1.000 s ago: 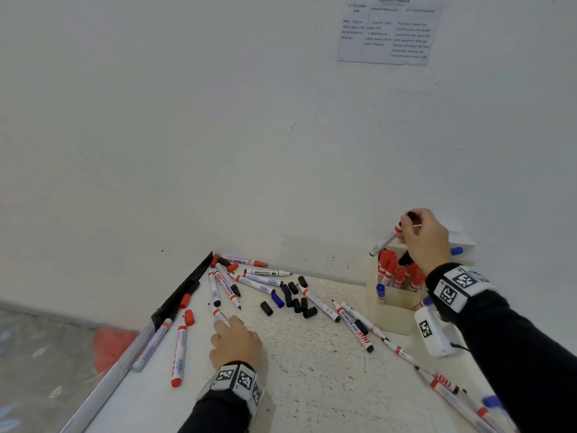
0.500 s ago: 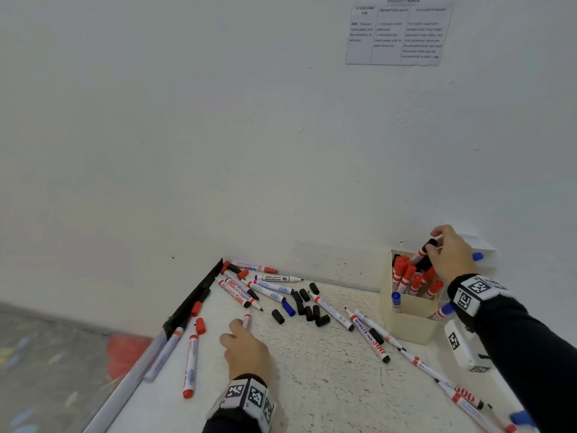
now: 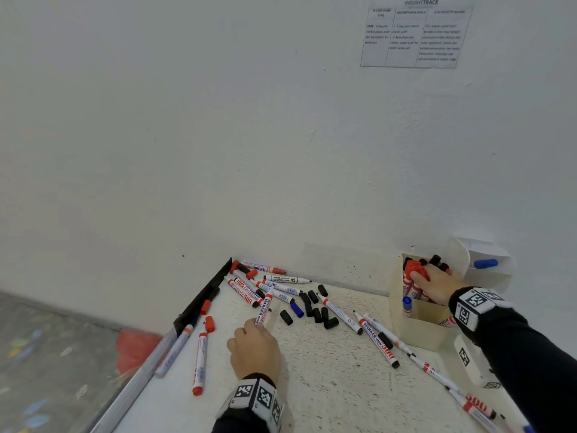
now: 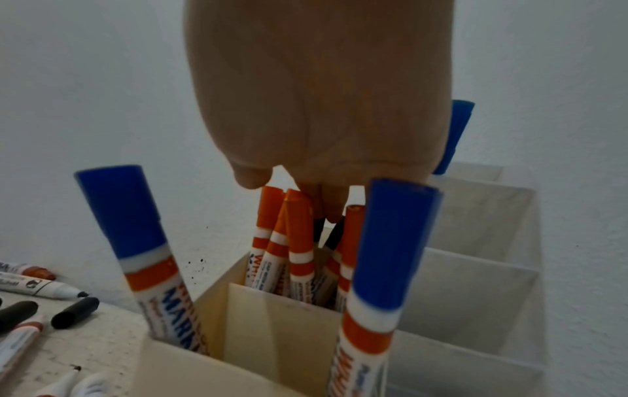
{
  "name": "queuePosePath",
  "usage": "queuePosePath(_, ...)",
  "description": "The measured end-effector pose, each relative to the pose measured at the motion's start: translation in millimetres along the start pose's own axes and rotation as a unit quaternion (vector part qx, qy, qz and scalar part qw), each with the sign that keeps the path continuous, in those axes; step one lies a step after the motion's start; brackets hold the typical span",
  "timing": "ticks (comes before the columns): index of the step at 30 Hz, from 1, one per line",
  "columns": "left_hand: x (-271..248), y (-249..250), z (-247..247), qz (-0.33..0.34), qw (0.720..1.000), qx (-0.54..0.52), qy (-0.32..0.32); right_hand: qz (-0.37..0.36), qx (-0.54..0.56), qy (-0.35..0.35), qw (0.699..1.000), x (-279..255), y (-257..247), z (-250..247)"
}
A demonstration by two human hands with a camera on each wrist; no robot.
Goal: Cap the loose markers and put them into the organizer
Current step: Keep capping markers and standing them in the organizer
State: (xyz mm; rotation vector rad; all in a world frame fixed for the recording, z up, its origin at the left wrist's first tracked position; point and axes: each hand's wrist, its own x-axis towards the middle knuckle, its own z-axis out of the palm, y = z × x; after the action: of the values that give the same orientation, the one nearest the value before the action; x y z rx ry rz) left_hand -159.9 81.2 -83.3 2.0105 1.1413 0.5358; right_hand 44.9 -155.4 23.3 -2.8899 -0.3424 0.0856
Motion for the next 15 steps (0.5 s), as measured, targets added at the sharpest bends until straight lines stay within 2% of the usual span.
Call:
queuePosePath(2, 0, 0, 2, 0.011, 1.0, -0.025, -0.008, 0.001, 0.02, 0.017, 1.0, 3, 2, 2)
queuePosePath(5, 1, 0, 5, 0.026, 0.995, -0.078, -0.056, -0.017, 0.057, 0.087, 0.994, 0, -5, 0)
queuePosePath(8, 1, 1, 7, 0.023, 0.991, -0.104, -0.081, -0.067, 0.106, 0.188, 0.974, -7, -23, -4)
queuePosePath(9, 1, 2, 7, 0.022, 0.99, -0.11, -0.084, -0.091, 0.124, 0.201, 0.967, -10, -31, -6)
queuePosePath(11, 0, 2, 5, 0.017, 0.989, -0.116, -0.092, -0.143, 0.148, 0.169, 0.964, -16, -49, -8)
queuePosePath(15, 0, 3, 5, 0.019, 0.988, -0.12, -0.093, -0.203, 0.121, -0.018, 0.972, -34, -85, 10)
